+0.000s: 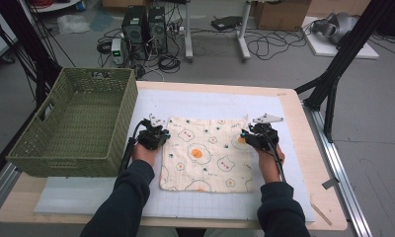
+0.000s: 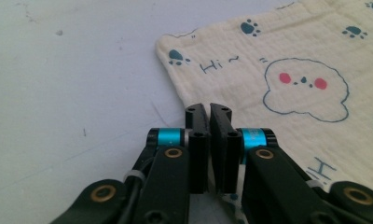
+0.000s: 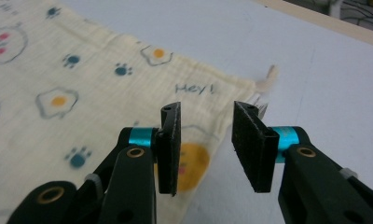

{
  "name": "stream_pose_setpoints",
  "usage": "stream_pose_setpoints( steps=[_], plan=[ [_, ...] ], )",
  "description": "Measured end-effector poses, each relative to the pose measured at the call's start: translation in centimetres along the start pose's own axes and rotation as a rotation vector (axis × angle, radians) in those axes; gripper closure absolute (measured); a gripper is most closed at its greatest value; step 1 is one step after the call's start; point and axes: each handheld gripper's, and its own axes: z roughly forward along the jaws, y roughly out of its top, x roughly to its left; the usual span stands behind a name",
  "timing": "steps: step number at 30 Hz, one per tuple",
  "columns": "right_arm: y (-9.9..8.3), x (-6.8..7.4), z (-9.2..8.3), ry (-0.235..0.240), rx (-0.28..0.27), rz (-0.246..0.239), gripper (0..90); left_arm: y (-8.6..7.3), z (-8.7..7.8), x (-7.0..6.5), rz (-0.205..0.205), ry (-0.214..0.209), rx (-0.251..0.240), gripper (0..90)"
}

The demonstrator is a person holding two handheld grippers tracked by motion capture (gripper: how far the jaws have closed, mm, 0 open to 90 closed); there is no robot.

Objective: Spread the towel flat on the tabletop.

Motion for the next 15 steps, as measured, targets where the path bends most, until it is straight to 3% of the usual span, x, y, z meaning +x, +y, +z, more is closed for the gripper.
stream_pose_setpoints(
  steps=[2,3,7,10,12,15],
  plan=[
    [-0.9,0.0,-1.0,0.029,-0.002,-0.009,59.1,0.0,-0.3,0.2,-0.044,-0.002,-0.021,55.2],
    [-1.4,0.0,-1.4,0.038,-0.007,-0.010,56.9,0.0,-0.5,0.3,-0.058,-0.027,-0.037,47.0],
    [-2.9,-0.3,-2.7,0.052,-0.011,0.009,47.4,-0.2,-1.8,0.5,-0.064,-0.106,-0.099,41.0],
    [-3.6,-0.6,-3.7,0.046,-0.029,0.023,36.6,-0.5,-3.1,0.4,-0.040,-0.124,-0.135,35.7],
    [-3.7,-0.5,-4.3,0.051,-0.046,0.024,25.5,-0.6,-4.0,0.2,-0.048,-0.140,-0.173,27.9],
    [-3.7,-0.4,-5.3,0.077,-0.081,0.017,15.8,-0.7,-5.2,-0.1,-0.050,-0.189,-0.205,17.2]
  ],
)
